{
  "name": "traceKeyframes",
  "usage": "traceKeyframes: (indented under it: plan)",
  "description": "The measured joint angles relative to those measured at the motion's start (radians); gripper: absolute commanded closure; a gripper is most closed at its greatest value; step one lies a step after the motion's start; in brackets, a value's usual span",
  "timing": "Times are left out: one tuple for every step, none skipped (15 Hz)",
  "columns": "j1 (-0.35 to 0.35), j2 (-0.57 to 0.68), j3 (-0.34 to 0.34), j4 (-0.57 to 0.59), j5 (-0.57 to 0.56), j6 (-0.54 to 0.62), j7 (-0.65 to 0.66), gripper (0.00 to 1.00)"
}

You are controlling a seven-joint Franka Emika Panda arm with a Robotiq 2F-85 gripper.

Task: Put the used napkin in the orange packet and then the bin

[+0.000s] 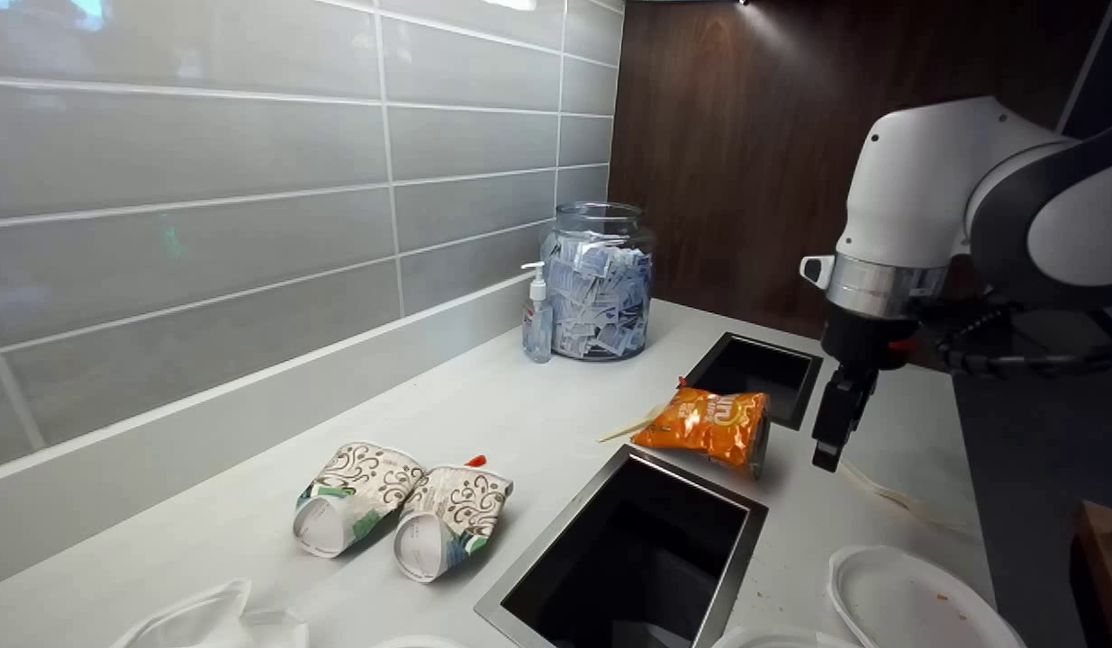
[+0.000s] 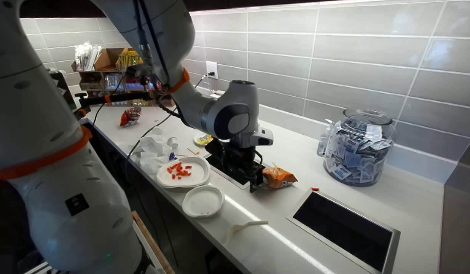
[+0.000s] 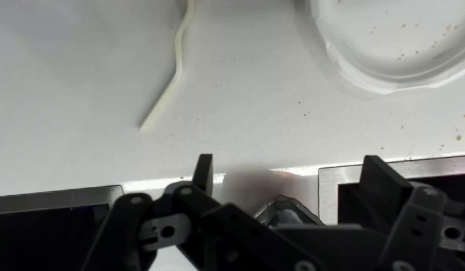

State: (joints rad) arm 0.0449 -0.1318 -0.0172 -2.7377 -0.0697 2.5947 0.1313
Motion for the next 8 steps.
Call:
traceKeyframes:
  plan:
    - [-0.006,-0.037,0.008,0.006,-0.005,-0.047,0.021,0.0]
    - [-0.012,-0.067,0.016,0.017,-0.005,-0.09,0.036,0.0]
    - [-0.017,-0.091,0.022,0.031,-0.005,-0.129,0.046,0.0]
    - [-0.02,-0.106,0.025,0.048,-0.005,-0.158,0.05,0.0]
    - [-0.024,-0.112,0.026,0.067,-0.004,-0.182,0.053,0.0]
    - [-0.027,-0.111,0.026,0.089,-0.001,-0.2,0.053,0.0]
    - [-0.031,-0.105,0.026,0.11,0.002,-0.208,0.053,0.0]
    - [-0.035,-0.092,0.025,0.132,0.006,-0.211,0.053,0.0]
